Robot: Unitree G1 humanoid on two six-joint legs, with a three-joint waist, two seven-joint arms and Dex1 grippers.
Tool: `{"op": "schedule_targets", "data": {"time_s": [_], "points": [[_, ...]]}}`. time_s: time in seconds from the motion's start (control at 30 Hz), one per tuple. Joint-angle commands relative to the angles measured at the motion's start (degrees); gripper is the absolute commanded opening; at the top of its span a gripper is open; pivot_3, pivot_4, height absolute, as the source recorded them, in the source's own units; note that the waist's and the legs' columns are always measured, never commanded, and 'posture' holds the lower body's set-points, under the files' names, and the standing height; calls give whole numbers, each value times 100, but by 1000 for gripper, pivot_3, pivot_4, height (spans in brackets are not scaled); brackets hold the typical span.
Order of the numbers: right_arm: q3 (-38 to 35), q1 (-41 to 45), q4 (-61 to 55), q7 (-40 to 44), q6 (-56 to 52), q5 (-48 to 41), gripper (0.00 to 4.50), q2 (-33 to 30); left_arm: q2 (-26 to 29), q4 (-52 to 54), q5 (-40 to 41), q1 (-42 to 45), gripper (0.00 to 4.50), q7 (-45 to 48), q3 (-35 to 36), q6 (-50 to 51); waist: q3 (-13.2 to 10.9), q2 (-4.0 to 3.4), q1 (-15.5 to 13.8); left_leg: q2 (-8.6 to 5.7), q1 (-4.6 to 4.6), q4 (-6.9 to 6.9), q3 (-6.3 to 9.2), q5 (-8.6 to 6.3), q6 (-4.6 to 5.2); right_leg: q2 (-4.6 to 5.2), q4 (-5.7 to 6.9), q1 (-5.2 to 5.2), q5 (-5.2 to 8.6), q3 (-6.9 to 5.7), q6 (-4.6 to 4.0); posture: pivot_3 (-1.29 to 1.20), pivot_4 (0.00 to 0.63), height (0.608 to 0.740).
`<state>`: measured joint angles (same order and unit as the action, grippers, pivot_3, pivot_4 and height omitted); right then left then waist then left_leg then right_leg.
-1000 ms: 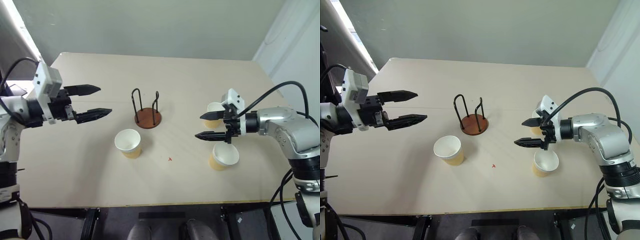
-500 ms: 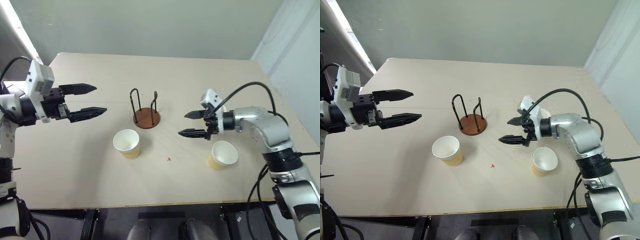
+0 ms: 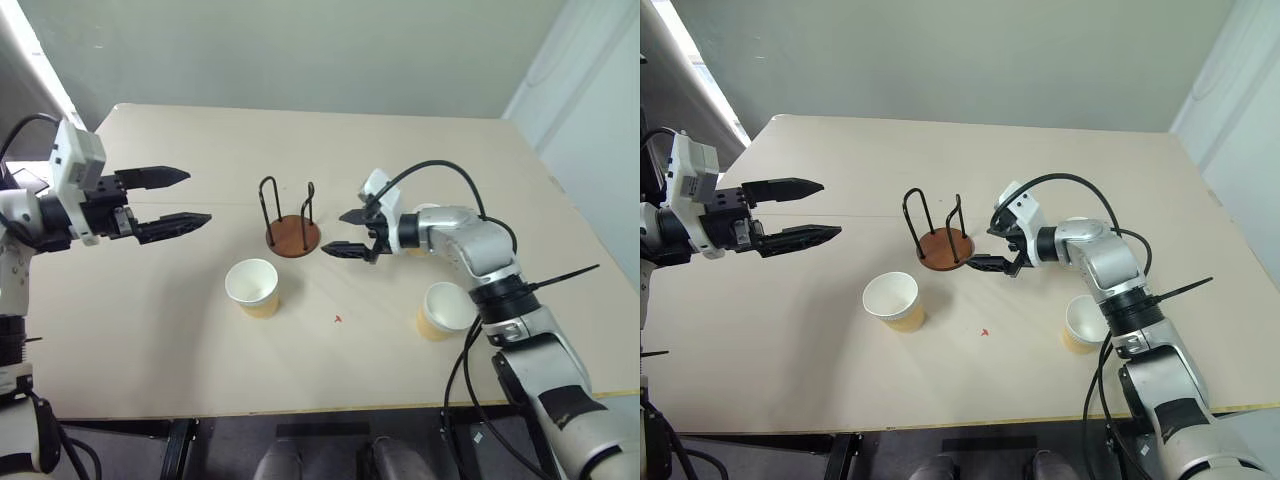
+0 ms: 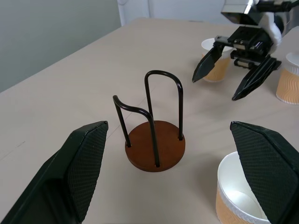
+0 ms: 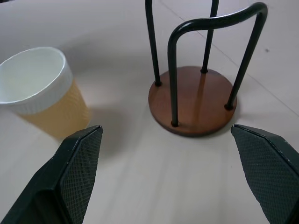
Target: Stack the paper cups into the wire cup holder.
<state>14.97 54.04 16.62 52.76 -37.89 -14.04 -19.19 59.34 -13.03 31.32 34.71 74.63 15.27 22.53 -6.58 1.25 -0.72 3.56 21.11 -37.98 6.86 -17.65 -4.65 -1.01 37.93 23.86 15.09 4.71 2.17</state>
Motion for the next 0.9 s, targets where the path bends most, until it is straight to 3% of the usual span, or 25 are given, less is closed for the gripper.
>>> {"op": "schedule_targets", "data": {"time_s": [0.03, 0.63, 0.73, 0.9], "points": [[-16, 296, 240, -149, 289, 164, 4471, 252, 25, 94, 37, 25, 4500, -48, 205, -91, 0, 0, 4, 1, 0, 0, -1, 0, 0, 0, 0, 1, 0, 0, -1, 0, 150, 740], [-243, 1055, 1742, -795, 1146, 638, 4471, 1253, 43, 321, 267, -146, 4500, 1, 303, 105, -2, -3, 12, 6, 30, 6, -3, 1, -2, -2, 3, 36, 0, -3, -13, 0, 150, 740], [-255, 1049, 1768, -809, 1161, 666, 3919, 1282, 116, 328, 280, -161, 4500, 129, 276, 145, -2, -3, 12, 6, 33, 5, -3, 1, -2, -2, 2, 37, 0, -3, -13, 0, 150, 740], [-279, 1036, 1794, -875, 1155, 701, 2079, 1314, 182, 216, 290, -54, 4500, 260, 225, 196, -2, -3, 14, 7, 33, 5, -3, 1, -3, -2, 3, 37, 0, -3, -13, 0, 150, 740]]}}
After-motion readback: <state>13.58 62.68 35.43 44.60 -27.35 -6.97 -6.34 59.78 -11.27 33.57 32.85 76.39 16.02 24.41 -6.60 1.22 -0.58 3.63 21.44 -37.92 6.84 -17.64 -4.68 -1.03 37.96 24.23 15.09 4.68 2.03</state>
